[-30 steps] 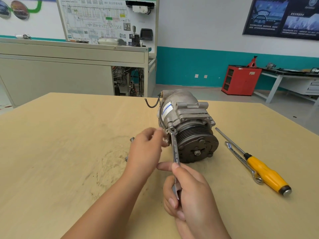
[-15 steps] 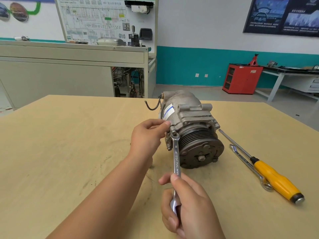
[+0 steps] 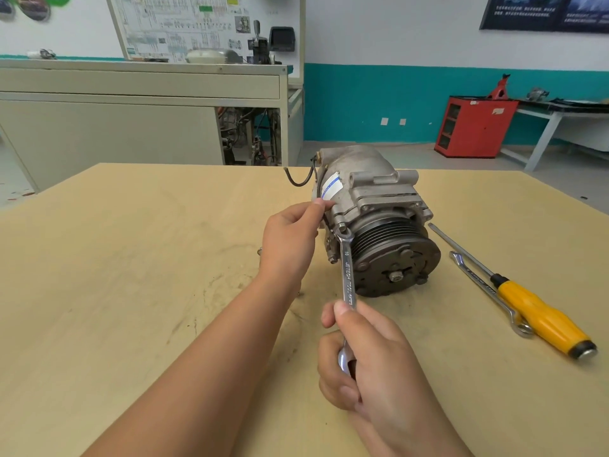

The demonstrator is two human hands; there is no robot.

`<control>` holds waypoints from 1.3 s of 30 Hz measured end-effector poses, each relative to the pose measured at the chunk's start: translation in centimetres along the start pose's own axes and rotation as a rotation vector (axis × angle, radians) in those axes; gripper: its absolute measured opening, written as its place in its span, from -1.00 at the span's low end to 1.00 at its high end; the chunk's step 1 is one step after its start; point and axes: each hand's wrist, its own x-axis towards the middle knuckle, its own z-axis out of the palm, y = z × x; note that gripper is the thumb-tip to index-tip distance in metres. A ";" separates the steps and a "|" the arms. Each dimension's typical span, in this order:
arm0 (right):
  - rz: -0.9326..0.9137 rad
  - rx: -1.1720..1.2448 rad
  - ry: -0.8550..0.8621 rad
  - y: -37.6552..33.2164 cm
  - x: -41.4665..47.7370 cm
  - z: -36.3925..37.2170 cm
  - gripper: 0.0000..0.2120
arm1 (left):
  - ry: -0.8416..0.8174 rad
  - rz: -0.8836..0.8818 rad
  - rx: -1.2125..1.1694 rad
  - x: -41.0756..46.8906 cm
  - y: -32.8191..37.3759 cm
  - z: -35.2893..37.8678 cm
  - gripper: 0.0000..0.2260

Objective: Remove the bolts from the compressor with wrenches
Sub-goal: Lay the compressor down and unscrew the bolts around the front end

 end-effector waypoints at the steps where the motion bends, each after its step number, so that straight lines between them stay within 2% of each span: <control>1: -0.008 -0.005 0.000 -0.1 -0.1 0.0 -0.76 | 0.002 0.001 0.005 0.0 -0.1 0.0 -0.80; 4: -0.013 -0.065 0.016 -0.1 0.0 0.1 -0.78 | 0.013 0.004 -0.001 0.0 -0.1 0.1 -0.82; 8: -0.057 -0.270 0.066 0.5 0.4 0.0 -0.80 | 0.028 0.012 -0.016 0.0 -0.2 0.2 -0.83; 10: -0.052 -0.209 0.048 0.4 0.3 0.1 -0.79 | 0.028 0.019 -0.014 0.0 -0.2 0.2 -0.83; 14: -0.015 0.241 -0.078 -1.4 0.8 -0.1 -0.78 | 0.044 0.034 0.018 -0.1 -0.3 0.1 -0.82; 16: -0.033 0.345 -0.115 -2.3 1.1 -0.1 -0.76 | 0.050 0.054 0.056 -0.4 -0.4 -0.1 -0.77; 21: -0.094 0.211 -0.024 -1.8 -0.5 0.9 -0.77 | 0.021 0.078 0.070 -0.8 -0.1 -0.3 -0.75; 31: 0.020 0.321 0.026 -1.1 -1.9 0.0 -0.77 | -0.025 0.074 0.035 -1.4 0.1 -0.3 -0.81; 39: 0.085 0.238 0.031 -0.7 -2.0 -0.7 -0.73 | -0.010 0.069 0.023 -1.6 0.0 -0.1 -0.81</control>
